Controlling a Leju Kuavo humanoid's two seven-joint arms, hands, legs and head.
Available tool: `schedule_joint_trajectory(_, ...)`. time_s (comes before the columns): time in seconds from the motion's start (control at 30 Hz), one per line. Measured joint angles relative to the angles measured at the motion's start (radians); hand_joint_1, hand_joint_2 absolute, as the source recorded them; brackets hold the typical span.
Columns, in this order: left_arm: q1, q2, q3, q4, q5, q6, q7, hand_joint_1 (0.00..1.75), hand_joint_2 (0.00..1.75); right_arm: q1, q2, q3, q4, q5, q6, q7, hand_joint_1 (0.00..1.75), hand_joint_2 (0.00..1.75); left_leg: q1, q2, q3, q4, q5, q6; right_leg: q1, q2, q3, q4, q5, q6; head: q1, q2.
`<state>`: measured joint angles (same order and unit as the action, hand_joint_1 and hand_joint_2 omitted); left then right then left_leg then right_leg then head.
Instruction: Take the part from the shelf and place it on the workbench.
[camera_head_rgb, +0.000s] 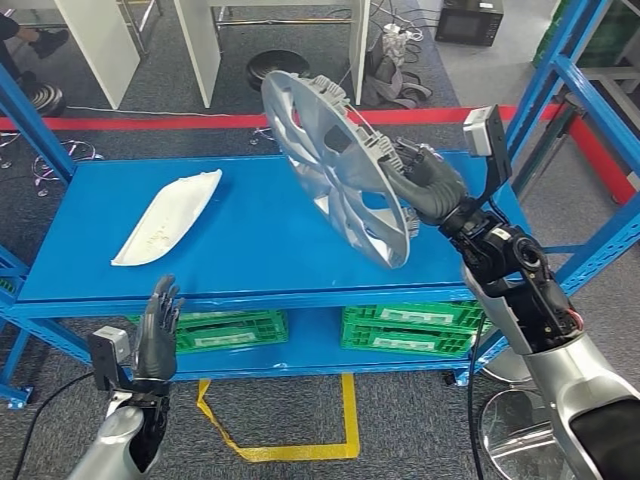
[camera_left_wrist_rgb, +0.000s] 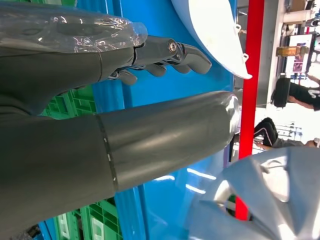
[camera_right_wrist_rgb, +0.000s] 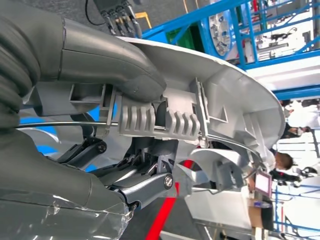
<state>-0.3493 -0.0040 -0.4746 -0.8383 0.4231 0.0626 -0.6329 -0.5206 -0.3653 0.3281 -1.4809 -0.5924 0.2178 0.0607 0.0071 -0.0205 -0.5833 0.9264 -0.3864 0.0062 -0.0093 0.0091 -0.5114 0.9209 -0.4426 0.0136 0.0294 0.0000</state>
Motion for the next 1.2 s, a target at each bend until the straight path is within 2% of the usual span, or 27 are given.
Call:
schedule_joint_trajectory(0.93,-0.014,-0.007,0.000,0.034,-0.017,-0.019,-0.027,0.00,0.00,0.007,0.000,-0.051,-0.066,-0.026,-0.004,-0.028,1.75,1.75,0.000,0.000,-0.001,0.000,0.000,0.000,0.000,0.000,-0.001,0.000,0.000,0.000,-0.001,0.000)
schedule_joint_trajectory(1.07,-0.025,-0.009,0.000,0.043,-0.034,-0.029,-0.036,0.00,1.75,0.007,0.000,-0.063,-0.091,-0.006,-0.018,-0.033,1.75,1.75,0.000,0.000,-0.001,0.000,0.000,0.000,0.000,0.000,-0.001,0.000,0.000,0.000,-0.001,0.000)
schedule_joint_trajectory(1.2,-0.035,-0.012,0.001,0.052,-0.048,-0.035,-0.043,0.00,1.75,0.007,0.000,-0.075,-0.118,0.023,-0.038,-0.029,1.75,1.75,0.000,0.000,-0.001,0.000,0.000,0.000,0.000,0.000,-0.001,0.000,0.000,0.000,-0.001,0.000)
